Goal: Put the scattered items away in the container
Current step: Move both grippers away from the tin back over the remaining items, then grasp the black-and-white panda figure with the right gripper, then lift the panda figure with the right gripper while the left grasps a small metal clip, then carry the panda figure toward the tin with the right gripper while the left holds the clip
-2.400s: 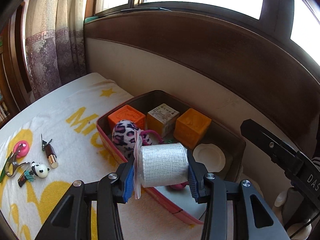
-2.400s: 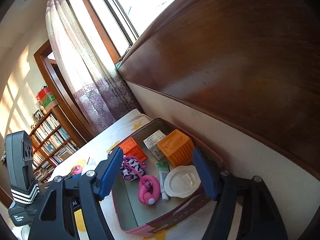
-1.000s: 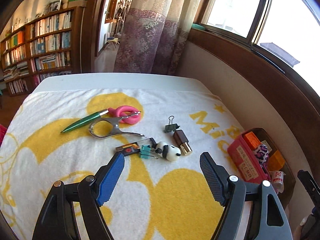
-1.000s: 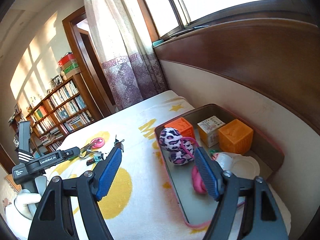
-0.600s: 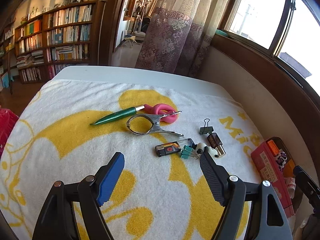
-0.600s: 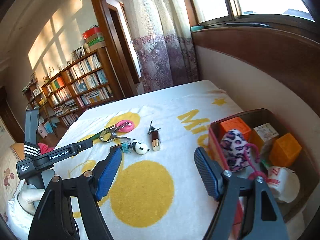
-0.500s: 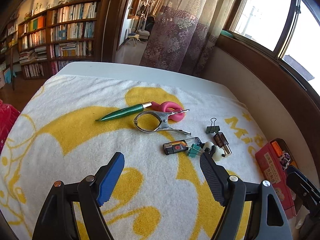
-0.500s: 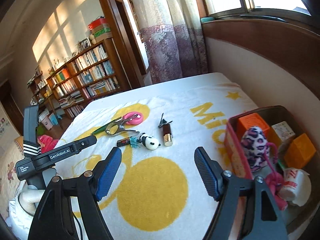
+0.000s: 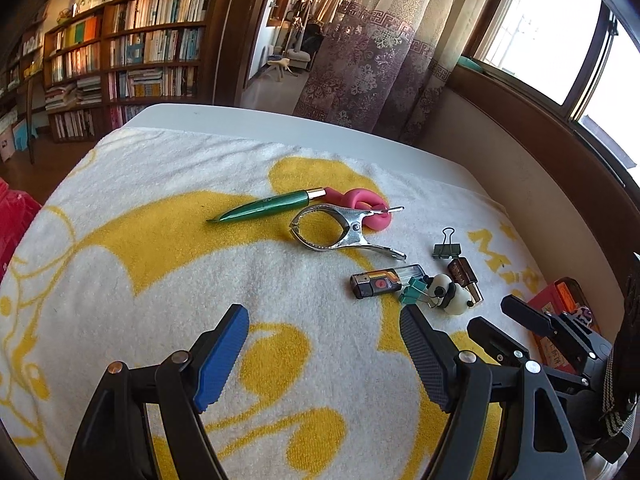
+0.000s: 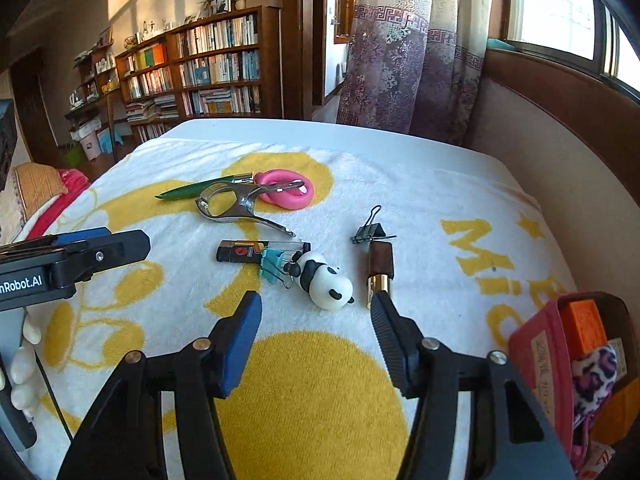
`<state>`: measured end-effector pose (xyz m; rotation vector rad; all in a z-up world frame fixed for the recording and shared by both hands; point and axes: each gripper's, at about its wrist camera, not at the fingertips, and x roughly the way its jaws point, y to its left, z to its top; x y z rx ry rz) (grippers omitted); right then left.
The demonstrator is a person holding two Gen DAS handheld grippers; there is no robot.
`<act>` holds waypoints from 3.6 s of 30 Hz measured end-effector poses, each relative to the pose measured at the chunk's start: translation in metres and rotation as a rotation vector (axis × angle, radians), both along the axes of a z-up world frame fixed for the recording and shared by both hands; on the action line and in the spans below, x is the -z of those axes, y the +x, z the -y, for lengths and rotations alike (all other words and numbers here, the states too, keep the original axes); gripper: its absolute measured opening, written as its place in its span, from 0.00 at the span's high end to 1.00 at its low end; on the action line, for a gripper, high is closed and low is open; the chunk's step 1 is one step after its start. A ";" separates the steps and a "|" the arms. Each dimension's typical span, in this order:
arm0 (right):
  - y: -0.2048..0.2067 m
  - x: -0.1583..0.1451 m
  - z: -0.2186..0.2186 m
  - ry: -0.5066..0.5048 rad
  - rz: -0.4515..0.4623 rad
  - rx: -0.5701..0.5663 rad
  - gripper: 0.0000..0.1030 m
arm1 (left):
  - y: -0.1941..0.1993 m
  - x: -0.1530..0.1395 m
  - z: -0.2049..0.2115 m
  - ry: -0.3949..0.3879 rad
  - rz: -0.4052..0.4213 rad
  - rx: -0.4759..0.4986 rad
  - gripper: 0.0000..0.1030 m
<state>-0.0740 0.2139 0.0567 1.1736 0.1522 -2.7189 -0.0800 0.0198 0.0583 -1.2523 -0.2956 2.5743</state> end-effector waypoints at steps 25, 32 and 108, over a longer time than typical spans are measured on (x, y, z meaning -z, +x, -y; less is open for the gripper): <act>-0.020 0.030 -0.007 -0.087 0.147 -0.034 0.68 | -0.003 0.014 -0.006 -0.021 0.040 0.014 0.23; 0.026 0.021 -0.014 -0.200 0.153 -0.035 0.68 | 0.000 0.016 -0.017 -0.036 0.032 0.050 0.23; 0.080 -0.025 -0.103 -0.390 -0.136 0.339 0.68 | 0.052 -0.011 -0.086 -0.129 -0.067 0.210 0.81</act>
